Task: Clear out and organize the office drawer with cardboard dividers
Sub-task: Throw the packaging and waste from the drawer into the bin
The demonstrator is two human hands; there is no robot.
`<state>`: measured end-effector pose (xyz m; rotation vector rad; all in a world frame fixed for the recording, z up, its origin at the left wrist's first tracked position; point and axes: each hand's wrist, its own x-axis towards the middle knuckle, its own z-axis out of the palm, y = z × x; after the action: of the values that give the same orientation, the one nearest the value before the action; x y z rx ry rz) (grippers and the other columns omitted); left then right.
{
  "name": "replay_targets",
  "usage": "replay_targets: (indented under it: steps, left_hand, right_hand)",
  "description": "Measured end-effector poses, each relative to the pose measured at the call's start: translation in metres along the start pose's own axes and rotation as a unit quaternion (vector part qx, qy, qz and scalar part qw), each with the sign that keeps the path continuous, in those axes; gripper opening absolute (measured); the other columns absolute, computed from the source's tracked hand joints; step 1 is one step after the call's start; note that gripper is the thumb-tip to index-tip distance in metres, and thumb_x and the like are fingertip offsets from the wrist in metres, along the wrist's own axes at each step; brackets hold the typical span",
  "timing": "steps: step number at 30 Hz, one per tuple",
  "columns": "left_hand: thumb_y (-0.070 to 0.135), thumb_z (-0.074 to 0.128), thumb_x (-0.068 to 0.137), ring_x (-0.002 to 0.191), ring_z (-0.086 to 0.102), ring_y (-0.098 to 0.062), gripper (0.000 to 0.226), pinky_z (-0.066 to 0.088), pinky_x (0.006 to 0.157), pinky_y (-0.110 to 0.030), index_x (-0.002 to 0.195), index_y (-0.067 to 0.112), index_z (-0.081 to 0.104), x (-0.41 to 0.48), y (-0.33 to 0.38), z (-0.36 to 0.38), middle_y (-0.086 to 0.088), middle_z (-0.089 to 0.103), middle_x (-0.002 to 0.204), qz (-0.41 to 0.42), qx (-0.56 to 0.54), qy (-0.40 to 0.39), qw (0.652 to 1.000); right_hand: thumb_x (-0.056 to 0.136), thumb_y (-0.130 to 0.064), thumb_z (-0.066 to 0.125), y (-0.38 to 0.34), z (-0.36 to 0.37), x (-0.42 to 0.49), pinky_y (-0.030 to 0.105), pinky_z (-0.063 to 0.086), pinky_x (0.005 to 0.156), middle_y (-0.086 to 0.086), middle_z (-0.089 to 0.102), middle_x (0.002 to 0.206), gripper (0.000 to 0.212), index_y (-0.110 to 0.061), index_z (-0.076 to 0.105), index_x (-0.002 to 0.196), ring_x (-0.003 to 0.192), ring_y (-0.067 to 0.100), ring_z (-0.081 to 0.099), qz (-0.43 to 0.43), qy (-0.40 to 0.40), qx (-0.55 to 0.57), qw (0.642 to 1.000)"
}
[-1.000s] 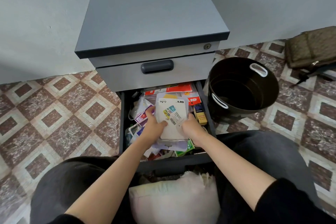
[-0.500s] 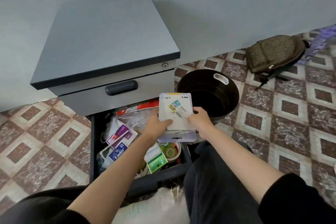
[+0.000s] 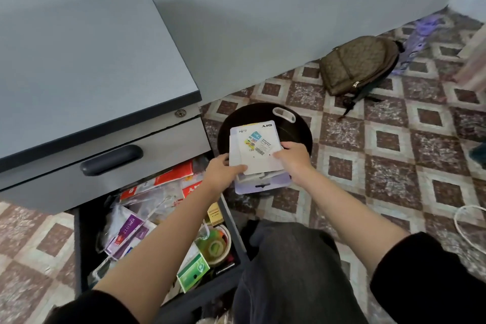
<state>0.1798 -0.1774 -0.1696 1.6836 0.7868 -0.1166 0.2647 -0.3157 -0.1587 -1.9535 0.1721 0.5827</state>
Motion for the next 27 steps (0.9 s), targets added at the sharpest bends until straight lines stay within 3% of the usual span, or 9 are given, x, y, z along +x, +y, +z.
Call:
replay_targets:
  steps: [4,7,10,11,12,13,14,16,27]
  left_hand:
    - [0.008,0.068,0.083,0.094,0.061,-0.020,0.033,0.051,0.085,-0.032,0.115,0.003,0.063,0.020,0.009,0.004,-0.009,0.066,0.112,0.007,0.016,0.014,1.000]
    - [0.006,0.068,0.083,0.093,0.061,-0.021,0.031,0.051,0.082,-0.032,0.113,0.003,0.064,0.033,0.012,0.007,-0.010,0.066,0.114,0.017,0.016,0.005,1.000]
    - [0.011,0.066,0.085,0.106,0.059,-0.021,0.040,0.049,0.092,-0.034,0.124,0.008,0.057,0.040,0.018,0.010,-0.009,0.061,0.126,0.056,0.049,0.008,0.997]
    - [0.013,0.066,0.086,0.116,0.055,-0.022,0.051,0.045,0.099,-0.035,0.134,0.009,0.048,0.042,0.020,0.010,-0.007,0.054,0.135,0.066,0.061,0.009,0.996]
    - [0.015,0.066,0.087,0.125,0.048,-0.023,0.066,0.040,0.104,-0.036,0.144,0.009,0.033,0.041,0.023,0.009,-0.005,0.044,0.143,0.065,0.069,0.009,0.995]
    - [0.016,0.065,0.087,0.132,0.040,-0.023,0.077,0.035,0.107,-0.036,0.149,0.010,0.020,0.041,0.023,0.008,-0.005,0.035,0.149,0.060,0.074,0.005,0.995]
    - [0.017,0.065,0.087,0.136,0.034,-0.023,0.083,0.032,0.109,-0.036,0.150,0.013,0.011,0.040,0.021,0.006,-0.004,0.028,0.153,0.058,0.082,-0.002,0.995]
    - [0.017,0.066,0.087,0.140,0.028,-0.023,0.087,0.031,0.110,-0.038,0.151,0.017,0.007,0.034,0.013,0.000,-0.005,0.023,0.155,0.048,0.101,-0.015,0.994]
    - [0.011,0.063,0.087,0.134,0.039,-0.025,0.075,0.038,0.104,-0.036,0.149,0.018,0.021,-0.032,-0.009,-0.036,-0.006,0.035,0.150,0.044,0.113,0.036,0.992]
  right_hand:
    - [0.087,0.003,0.052,-0.003,-0.004,0.018,0.056,0.039,0.098,0.029,0.056,0.121,0.034,0.016,0.052,0.118,0.116,0.042,0.050,-0.002,0.032,-0.025,0.999]
    - [0.086,0.002,0.052,-0.002,-0.004,0.032,0.053,0.046,0.092,0.030,0.058,0.117,0.032,0.016,0.055,0.114,0.114,0.044,0.051,-0.003,0.036,-0.033,0.999]
    - [0.083,0.002,0.052,-0.003,-0.005,0.042,0.043,0.047,0.070,0.028,0.063,0.096,0.021,0.013,0.065,0.094,0.094,0.044,0.058,0.003,0.044,-0.014,0.999]
    - [0.082,0.002,0.052,-0.005,-0.007,0.044,0.040,0.046,0.071,0.027,0.061,0.087,0.016,0.008,0.066,0.087,0.071,0.025,0.041,0.004,0.055,-0.007,0.998]
    - [0.081,0.002,0.053,-0.006,-0.009,0.045,0.047,0.045,0.095,0.025,0.060,0.085,0.015,0.004,0.067,0.086,0.112,0.034,0.051,-0.001,0.062,-0.006,0.998]
    - [0.082,0.002,0.054,-0.005,-0.012,0.046,0.034,0.026,0.070,0.020,0.063,0.091,0.017,0.000,0.068,0.092,0.089,0.034,0.058,-0.005,0.060,-0.012,0.998]
    - [0.085,0.001,0.054,-0.003,-0.014,0.046,0.034,0.043,0.088,0.014,0.063,0.109,0.026,-0.002,0.065,0.108,0.103,0.030,0.057,-0.007,0.053,-0.028,0.998]
    - [0.089,-0.002,0.054,0.002,-0.019,0.043,0.030,0.041,0.094,0.010,0.049,0.138,0.044,-0.005,0.051,0.133,0.123,0.026,0.049,-0.005,0.042,-0.056,0.998]
    - [0.091,-0.005,0.052,0.001,-0.006,-0.009,0.021,0.038,0.084,0.007,0.057,0.130,0.034,-0.009,0.061,0.123,0.115,0.020,0.053,-0.049,0.030,-0.062,0.996]
